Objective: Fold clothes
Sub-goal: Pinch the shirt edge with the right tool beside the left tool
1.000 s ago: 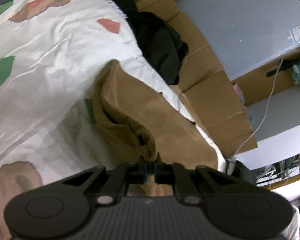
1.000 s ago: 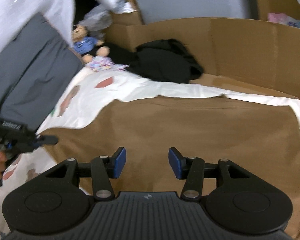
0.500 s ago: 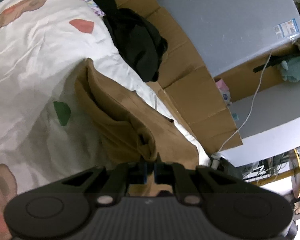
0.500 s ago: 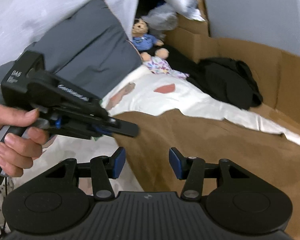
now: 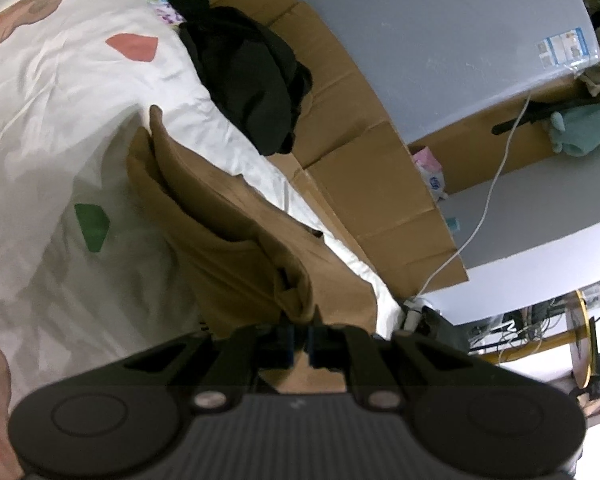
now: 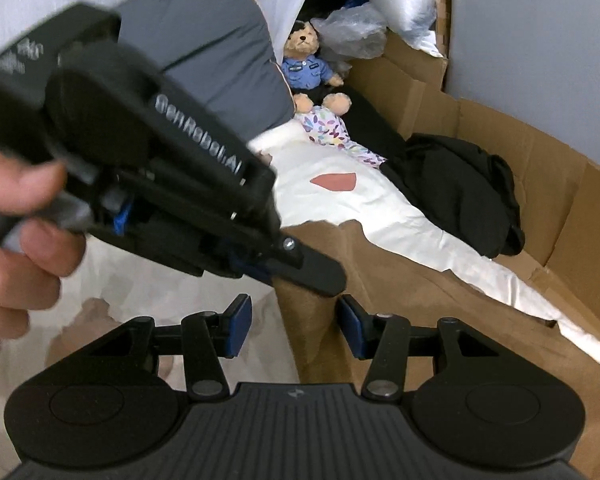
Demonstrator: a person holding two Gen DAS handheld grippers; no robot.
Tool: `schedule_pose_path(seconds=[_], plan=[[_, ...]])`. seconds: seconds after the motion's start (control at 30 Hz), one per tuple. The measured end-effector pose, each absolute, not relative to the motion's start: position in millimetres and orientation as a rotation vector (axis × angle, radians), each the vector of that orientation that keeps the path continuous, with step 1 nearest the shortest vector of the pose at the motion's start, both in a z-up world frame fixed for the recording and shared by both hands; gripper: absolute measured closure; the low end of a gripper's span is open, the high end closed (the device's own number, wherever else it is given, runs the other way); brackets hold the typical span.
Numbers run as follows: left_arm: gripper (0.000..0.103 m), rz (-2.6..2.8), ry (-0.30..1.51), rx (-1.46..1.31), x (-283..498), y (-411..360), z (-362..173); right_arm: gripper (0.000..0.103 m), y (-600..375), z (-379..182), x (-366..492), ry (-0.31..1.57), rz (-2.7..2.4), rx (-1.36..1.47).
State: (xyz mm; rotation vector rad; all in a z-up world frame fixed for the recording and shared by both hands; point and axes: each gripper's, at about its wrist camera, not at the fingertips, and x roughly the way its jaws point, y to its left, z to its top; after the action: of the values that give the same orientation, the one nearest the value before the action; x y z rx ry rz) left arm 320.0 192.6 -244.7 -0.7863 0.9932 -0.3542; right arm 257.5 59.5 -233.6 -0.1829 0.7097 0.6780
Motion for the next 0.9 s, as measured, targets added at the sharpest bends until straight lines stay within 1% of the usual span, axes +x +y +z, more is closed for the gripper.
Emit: schedule_pose_path(seconds=[0.03, 0.07, 0.1, 0.13, 0.17, 0.2, 0.27, 0.3, 0.33, 0.37, 0.4, 0.43, 0.53, 0.77, 0.9], plan=[[0.097, -0.352, 0.995, -0.787, 320.0, 192.5, -244.6, 0.053, 60.1, -236.0, 259.0, 0.715, 0.670, -0.189], [0.097, -0.350, 0.997, -0.785, 320.1, 192.5, -244.4, 0.060, 60.3, -238.1, 260.4, 0.720, 0.664, -0.196], [0.097, -0.350, 0.997, -0.782, 320.3, 192.4, -244.4, 0.070, 60.3, -240.3, 261.8, 0.725, 0.658, -0.204], [0.097, -0.352, 0.997, -0.778, 320.6, 192.1, -244.3, 0.077, 59.6, -241.8, 263.4, 0.729, 0.649, -0.205], [0.097, -0.356, 0.991, -0.781, 320.8, 192.2, -243.8, 0.086, 59.4, -242.2, 266.9, 0.725, 0.639, -0.195], [0.097, -0.361, 0.983, -0.786, 321.0, 192.8, -243.2, 0.091, 56.7, -241.5, 268.4, 0.716, 0.631, -0.172], [0.094, -0.367, 0.974, -0.797, 322.5, 194.4, -241.4, 0.096, 52.2, -241.0, 269.0, 0.704, 0.628, -0.142], [0.087, -0.363, 0.972, -0.805, 323.8, 196.6, -240.6, 0.097, 50.0, -240.8, 269.3, 0.698, 0.626, -0.128], [0.072, -0.350, 0.970, -0.802, 324.9, 199.0, -239.6, 0.098, 49.0, -242.0, 272.9, 0.705, 0.620, -0.118], [0.062, -0.335, 0.967, -0.796, 325.9, 201.5, -238.4, 0.098, 47.1, -243.0, 274.5, 0.715, 0.615, -0.112], [0.043, -0.315, 0.961, -0.782, 327.1, 204.5, -236.7, 0.098, 45.0, -244.1, 275.9, 0.719, 0.613, -0.111], [0.036, -0.305, 0.957, -0.781, 328.6, 207.8, -236.9, 0.098, 42.7, -244.5, 276.5, 0.721, 0.615, -0.108], [0.035, -0.292, 0.955, -0.797, 333.0, 216.1, -240.2, 0.098, 36.9, -245.1, 278.6, 0.722, 0.620, -0.099], [0.032, -0.198, 0.980, -0.852, 352.6, 232.3, -269.5, 0.098, 26.9, -251.1, 284.4, 0.734, 0.656, -0.067], [0.023, -0.172, 0.981, -0.874, 370.8, 237.2, -290.4, 0.098, 22.6, -252.5, 287.1, 0.734, 0.673, -0.066]])
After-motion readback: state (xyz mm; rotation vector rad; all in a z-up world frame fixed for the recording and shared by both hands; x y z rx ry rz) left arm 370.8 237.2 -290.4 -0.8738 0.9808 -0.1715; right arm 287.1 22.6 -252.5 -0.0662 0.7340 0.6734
